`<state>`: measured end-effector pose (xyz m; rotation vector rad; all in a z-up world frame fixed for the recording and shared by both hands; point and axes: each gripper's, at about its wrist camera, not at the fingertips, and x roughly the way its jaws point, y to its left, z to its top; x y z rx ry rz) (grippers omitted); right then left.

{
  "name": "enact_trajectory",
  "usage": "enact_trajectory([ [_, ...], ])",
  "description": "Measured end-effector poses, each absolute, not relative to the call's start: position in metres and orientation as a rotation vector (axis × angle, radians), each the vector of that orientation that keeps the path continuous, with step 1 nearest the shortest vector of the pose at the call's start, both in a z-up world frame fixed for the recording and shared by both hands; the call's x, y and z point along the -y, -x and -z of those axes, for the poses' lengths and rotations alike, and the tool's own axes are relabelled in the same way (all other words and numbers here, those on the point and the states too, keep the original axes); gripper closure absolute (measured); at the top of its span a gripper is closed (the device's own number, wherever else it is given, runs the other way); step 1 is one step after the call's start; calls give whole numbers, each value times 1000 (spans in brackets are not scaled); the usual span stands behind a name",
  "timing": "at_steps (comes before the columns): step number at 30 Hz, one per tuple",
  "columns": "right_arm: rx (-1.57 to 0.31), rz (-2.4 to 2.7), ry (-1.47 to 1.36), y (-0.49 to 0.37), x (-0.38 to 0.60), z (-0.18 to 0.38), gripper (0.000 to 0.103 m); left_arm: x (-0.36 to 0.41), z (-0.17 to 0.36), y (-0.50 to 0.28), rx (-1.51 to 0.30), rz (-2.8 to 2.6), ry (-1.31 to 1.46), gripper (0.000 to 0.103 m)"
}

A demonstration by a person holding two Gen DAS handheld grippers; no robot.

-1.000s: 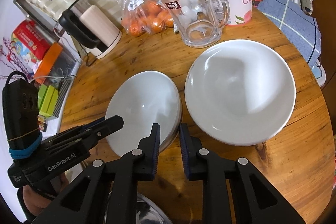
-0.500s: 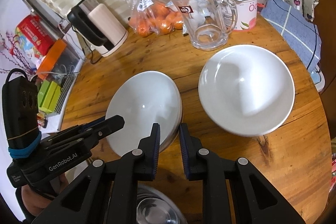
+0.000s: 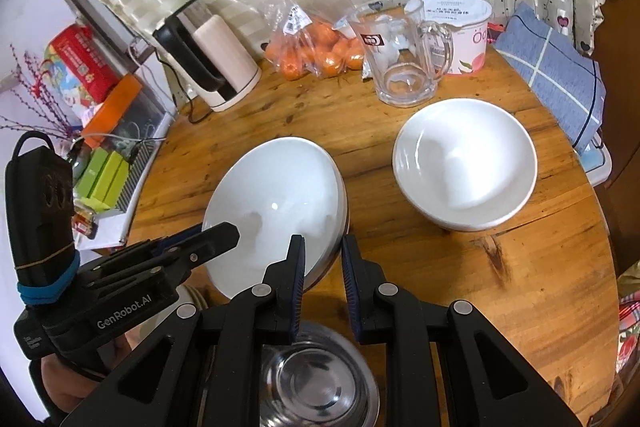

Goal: Organize plates and bowls
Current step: 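Close both grippers on the rim of the white bowl stack, then lift the white bowls and lower them into the steel bowl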

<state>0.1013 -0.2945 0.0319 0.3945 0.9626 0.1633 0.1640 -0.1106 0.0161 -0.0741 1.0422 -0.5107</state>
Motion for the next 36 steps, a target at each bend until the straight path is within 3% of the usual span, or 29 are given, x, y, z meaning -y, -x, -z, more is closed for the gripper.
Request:
enact_trajectory([
  [36,-957,-165,-388,-7,276,-39,85,98,-24,-73,-1046,503,45,77],
])
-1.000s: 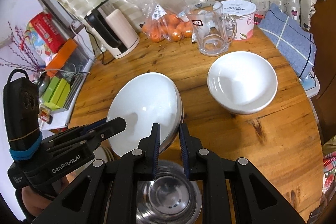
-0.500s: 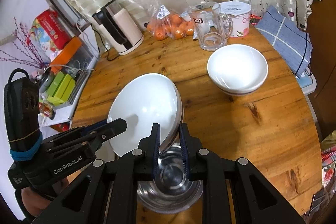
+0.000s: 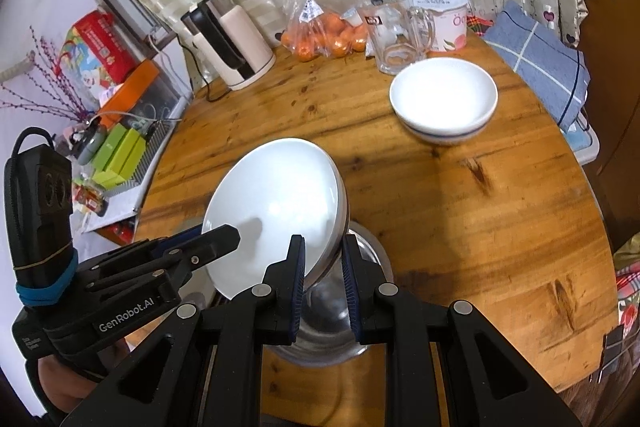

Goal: Organize plates and bowls
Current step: 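Lift the white bowls and lower them into the steel bowl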

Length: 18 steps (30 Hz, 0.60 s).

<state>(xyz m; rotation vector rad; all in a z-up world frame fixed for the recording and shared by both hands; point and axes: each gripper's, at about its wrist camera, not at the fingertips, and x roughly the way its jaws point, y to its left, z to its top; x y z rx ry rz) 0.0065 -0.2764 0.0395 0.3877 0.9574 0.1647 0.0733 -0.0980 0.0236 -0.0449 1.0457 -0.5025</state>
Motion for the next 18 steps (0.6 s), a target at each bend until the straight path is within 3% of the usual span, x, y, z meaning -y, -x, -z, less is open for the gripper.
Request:
enact_trajectory([
  [18,-1014,-154,-412,5,278,-17,85,100,5,-57,-1125,505,35,77],
])
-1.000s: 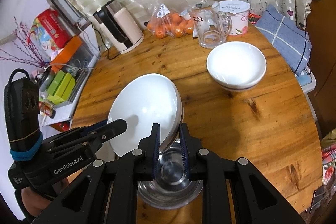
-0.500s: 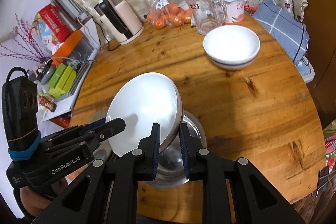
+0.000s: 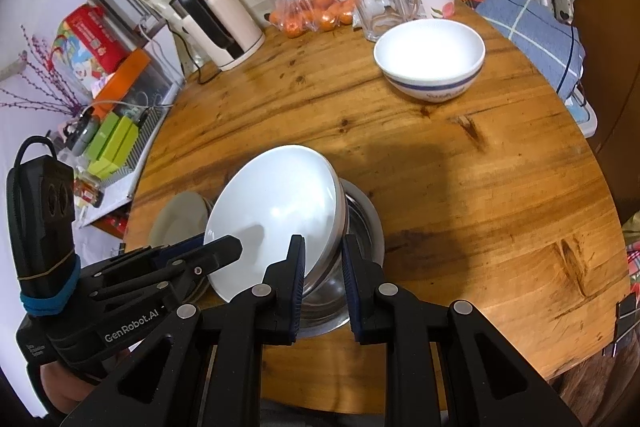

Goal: Organize plates and bowls
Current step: 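Lift the white bowls and lower them into the steel bowl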

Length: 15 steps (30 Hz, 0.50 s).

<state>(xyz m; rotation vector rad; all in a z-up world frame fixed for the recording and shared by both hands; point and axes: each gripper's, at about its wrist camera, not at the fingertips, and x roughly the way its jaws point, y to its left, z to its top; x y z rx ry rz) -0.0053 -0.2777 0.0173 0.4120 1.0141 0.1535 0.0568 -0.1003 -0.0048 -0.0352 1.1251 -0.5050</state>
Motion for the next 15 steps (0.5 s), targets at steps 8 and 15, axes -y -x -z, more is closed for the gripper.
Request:
enact_trajectory([
  [8,-1042,-153,-420,4,279,-8,85,102,12,-56,-1149,499,28,77],
  [15,-1058,-148,-428,3,281,-2,85,105,17,-57,-1168,501,20,77],
])
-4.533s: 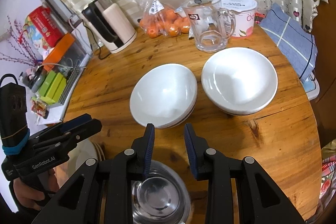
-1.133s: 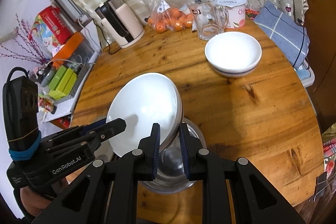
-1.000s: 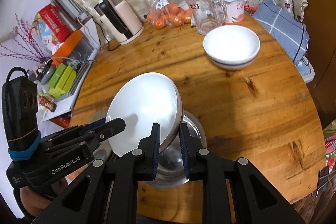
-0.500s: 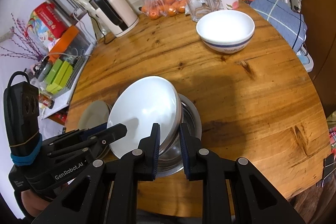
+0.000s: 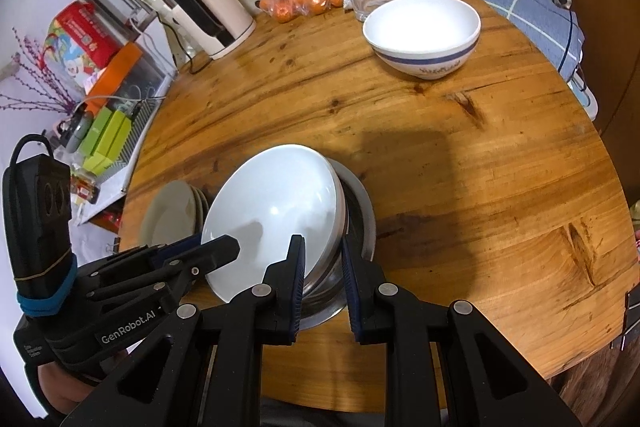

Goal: Organize plates and bowls
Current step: 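Lift the white bowls and lower them into the steel bowl, then open both grippers and release the white bowls in the steel bowl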

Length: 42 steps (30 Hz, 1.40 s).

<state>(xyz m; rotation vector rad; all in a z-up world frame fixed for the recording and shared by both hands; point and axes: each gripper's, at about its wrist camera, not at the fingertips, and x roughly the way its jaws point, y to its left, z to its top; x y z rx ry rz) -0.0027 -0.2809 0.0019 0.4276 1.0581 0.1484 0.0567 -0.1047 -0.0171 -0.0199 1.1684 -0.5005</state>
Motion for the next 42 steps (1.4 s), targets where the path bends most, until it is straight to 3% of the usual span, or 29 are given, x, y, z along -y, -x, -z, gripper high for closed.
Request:
enact_trajectory([
  [42,-995,-136,-395,1,297,-17,84,104,-6,-61,-1064,536,26,77],
])
